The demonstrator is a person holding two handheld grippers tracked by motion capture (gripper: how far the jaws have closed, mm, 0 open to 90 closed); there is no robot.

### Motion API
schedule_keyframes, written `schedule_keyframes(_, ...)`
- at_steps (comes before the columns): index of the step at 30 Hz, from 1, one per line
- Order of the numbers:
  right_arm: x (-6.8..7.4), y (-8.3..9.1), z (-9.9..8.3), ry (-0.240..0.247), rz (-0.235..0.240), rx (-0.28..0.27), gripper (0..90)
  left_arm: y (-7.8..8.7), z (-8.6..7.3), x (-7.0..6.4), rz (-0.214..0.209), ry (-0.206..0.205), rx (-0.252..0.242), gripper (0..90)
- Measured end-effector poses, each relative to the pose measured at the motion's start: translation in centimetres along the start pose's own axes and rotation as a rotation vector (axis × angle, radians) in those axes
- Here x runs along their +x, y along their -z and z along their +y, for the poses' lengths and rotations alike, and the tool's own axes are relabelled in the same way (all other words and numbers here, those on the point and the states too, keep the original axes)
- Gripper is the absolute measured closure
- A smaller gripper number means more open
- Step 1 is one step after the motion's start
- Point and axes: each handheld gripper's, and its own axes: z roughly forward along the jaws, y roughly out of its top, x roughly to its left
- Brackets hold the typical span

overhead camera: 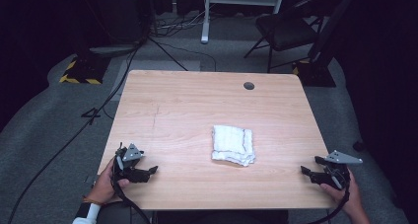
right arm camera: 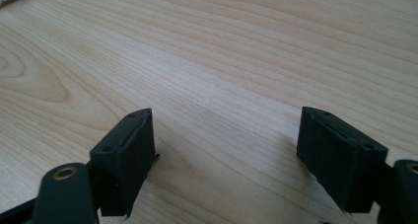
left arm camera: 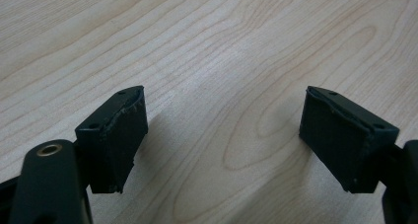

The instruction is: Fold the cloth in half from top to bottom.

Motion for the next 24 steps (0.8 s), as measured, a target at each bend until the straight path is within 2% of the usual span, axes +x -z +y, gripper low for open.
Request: schedule_keyframes(24, -0.09, -0.05, 0.03, 0.003, -0.001, -0.001, 22.7, -0.03, 0.00, -0.04, -0.002, 0.007, -0.001, 18.6)
